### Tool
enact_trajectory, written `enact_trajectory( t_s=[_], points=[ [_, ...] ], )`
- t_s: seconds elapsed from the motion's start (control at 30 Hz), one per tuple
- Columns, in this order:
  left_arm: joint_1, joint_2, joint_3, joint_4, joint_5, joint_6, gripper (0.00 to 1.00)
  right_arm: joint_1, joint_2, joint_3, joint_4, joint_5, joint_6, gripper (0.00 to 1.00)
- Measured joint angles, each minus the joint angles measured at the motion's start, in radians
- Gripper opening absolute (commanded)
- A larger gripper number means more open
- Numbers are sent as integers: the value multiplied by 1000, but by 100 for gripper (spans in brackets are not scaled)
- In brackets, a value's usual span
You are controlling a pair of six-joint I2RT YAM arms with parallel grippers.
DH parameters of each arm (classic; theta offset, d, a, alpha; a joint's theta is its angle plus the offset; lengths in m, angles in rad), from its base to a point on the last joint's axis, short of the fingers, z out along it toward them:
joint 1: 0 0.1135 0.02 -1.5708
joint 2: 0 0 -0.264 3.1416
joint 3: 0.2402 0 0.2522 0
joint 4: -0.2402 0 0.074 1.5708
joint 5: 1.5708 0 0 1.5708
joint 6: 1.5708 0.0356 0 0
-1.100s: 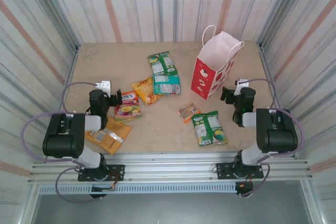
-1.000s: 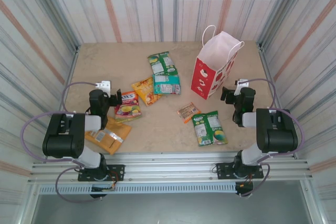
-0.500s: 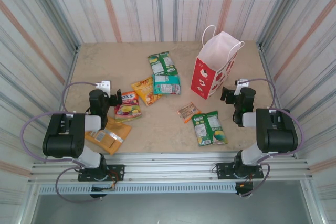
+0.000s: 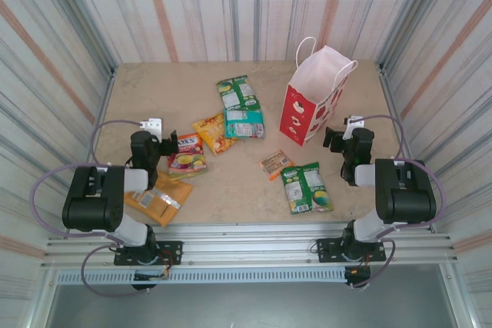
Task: Place the snacks into the paper bag
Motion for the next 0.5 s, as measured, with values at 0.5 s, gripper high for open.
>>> enact_trajectory(
  t_s=[0.5],
  points=[
    [-195,-404,353,-694,60,-28,74,-1,-381,327,-833,-79,192,99]
  ],
)
